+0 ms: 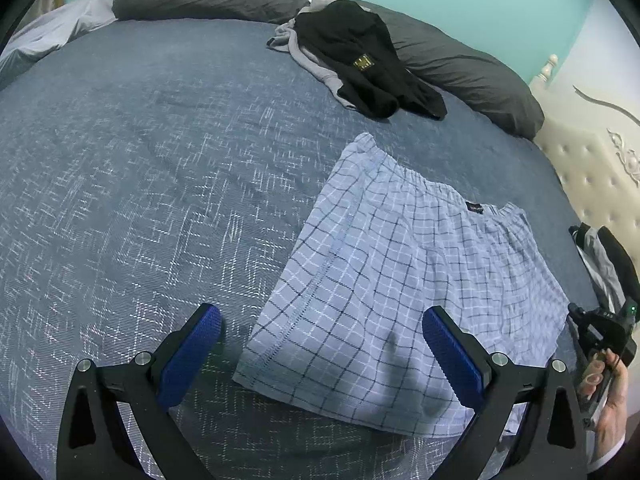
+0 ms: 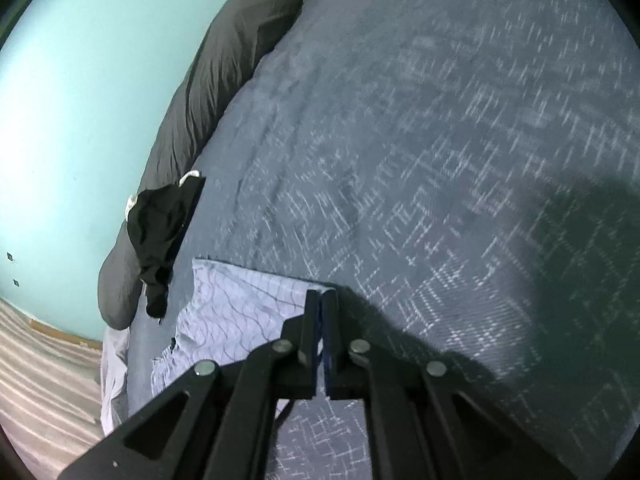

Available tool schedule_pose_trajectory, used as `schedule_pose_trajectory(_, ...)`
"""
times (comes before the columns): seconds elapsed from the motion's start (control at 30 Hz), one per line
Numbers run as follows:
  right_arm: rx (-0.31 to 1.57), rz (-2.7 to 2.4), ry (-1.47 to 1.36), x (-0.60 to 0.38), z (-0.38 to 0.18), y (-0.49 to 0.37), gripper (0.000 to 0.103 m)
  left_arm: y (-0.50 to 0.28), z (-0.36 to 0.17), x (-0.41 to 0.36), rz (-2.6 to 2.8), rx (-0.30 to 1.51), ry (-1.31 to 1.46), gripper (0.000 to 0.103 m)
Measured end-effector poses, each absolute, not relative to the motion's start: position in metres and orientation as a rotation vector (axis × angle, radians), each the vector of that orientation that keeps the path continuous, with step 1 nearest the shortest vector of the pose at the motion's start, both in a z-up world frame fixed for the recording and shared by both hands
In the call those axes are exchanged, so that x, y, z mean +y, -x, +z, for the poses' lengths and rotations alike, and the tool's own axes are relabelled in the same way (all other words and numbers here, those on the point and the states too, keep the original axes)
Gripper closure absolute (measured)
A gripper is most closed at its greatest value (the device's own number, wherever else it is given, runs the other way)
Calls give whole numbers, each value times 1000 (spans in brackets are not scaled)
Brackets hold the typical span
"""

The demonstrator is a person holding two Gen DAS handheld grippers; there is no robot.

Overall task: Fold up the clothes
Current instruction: 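Grasp the shorts leg edge with the right tool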

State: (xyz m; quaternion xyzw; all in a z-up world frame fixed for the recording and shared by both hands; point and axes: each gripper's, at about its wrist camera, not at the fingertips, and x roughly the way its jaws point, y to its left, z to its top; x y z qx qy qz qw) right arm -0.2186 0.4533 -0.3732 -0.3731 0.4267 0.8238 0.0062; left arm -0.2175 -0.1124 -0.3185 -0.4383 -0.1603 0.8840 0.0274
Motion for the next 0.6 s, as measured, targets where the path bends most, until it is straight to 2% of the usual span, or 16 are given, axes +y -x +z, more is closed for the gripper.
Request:
schedule_pose_trajectory(0.03, 1316, 2575, 1164, 453, -371, 219, 91, 217, -318, -113, 2728, -498, 1353, 0)
schedule_pose_trajectory(0.07, 1306, 2570, 1156, 454, -370, 219, 73, 217, -318, -113, 2727, -498, 1350, 0)
schedule_pose_trajectory(0.1, 1307, 2568, 1147, 455, -370, 218, 69, 217, -317, -113, 2730, -497, 1349, 0)
schedule_pose_trajectory(0.47, 1305, 2616, 1170, 447, -374, 222, 70, 215, -316, -126, 2760, -521, 1342, 0)
schedule_pose_trajectory(0.5, 1288, 2630, 1170, 445, -373, 223, 73, 215, -316, -127, 2764, -517, 1350, 0)
schedule_pose_trajectory(0.53, 1279, 2639, 1171, 444, -373, 223, 88, 214, -317, -129, 2768, -514, 1358, 0)
schedule_pose_trajectory(0.57, 1278, 2640, 1175, 443, -374, 224, 95, 214, -318, -130, 2771, -512, 1363, 0)
schedule_pose_trajectory(0.6, 1276, 2641, 1178, 441, -375, 225, 95, 214, -318, -132, 2774, -509, 1367, 0)
